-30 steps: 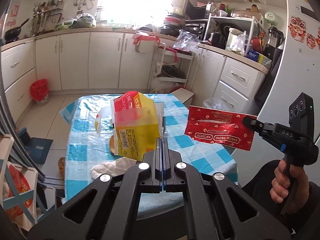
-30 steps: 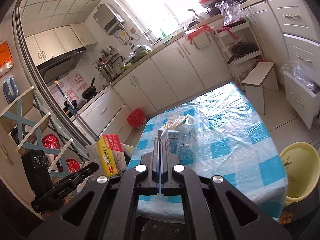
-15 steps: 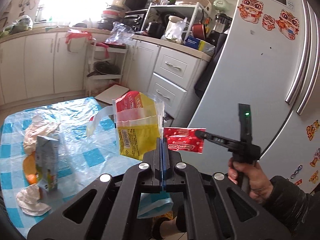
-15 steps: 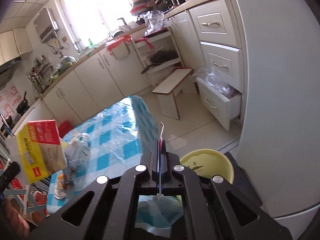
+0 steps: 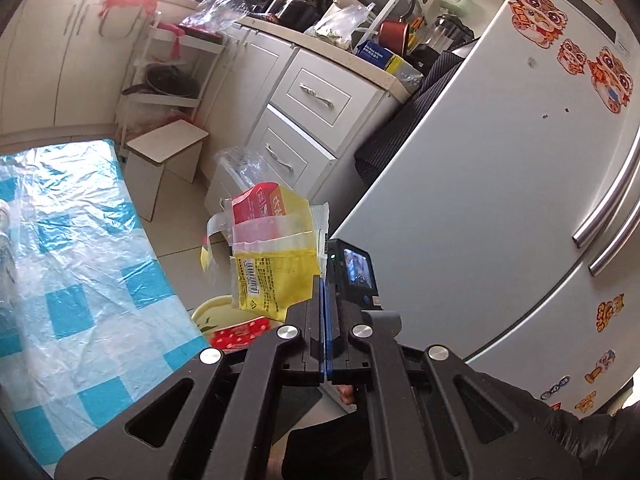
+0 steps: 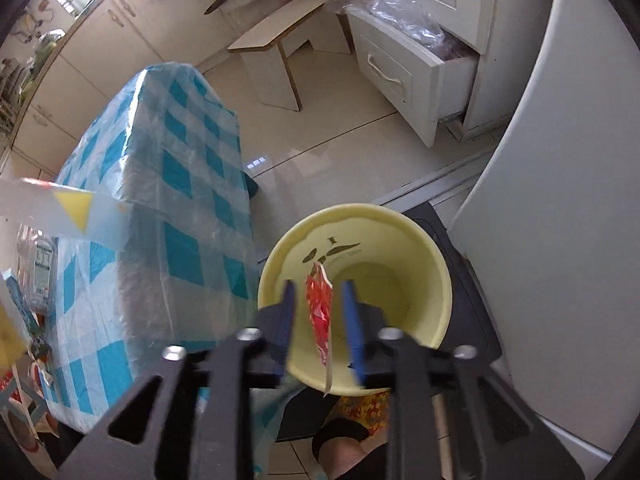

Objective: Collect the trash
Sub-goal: 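Lower the yellow packet into the bucket and open the left tool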

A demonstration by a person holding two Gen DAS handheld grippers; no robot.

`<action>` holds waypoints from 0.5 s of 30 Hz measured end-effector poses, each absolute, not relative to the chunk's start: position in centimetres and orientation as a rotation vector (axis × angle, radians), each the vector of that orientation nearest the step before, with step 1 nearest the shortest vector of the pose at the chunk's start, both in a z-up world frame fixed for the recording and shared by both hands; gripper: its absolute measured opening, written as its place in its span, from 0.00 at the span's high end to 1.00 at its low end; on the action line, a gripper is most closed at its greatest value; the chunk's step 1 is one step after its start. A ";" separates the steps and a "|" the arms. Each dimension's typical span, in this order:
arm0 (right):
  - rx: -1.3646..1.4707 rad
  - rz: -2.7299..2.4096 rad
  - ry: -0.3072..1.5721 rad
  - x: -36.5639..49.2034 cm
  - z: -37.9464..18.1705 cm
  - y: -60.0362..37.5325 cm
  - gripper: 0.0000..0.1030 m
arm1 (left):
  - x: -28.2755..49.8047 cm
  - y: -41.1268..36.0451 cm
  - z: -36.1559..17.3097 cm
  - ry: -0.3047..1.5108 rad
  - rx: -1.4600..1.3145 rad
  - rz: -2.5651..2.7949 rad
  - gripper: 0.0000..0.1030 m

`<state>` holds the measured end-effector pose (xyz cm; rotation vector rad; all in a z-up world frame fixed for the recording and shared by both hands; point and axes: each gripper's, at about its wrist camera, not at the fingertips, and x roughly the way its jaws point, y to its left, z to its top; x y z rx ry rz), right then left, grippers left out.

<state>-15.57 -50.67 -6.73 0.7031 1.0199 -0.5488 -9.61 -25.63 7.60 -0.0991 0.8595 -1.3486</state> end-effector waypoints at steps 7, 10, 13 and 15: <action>0.695 -0.606 0.673 -18.8 -0.7 -51.5 0.41 | -9.7 -29.3 3.0 0.976 -0.092 -1.345 1.00; 0.638 -0.638 0.513 -20.2 2.4 -51.2 0.33 | -10.3 -31.0 0.8 1.013 -0.064 -1.340 0.99; 0.599 -0.655 0.419 -20.9 3.9 -51.2 0.28 | -10.8 -33.0 -1.2 1.049 -0.026 -1.330 0.99; 0.599 -0.652 0.400 -21.1 4.2 -51.2 0.27 | -11.1 -34.4 -2.6 1.069 0.005 -1.322 0.99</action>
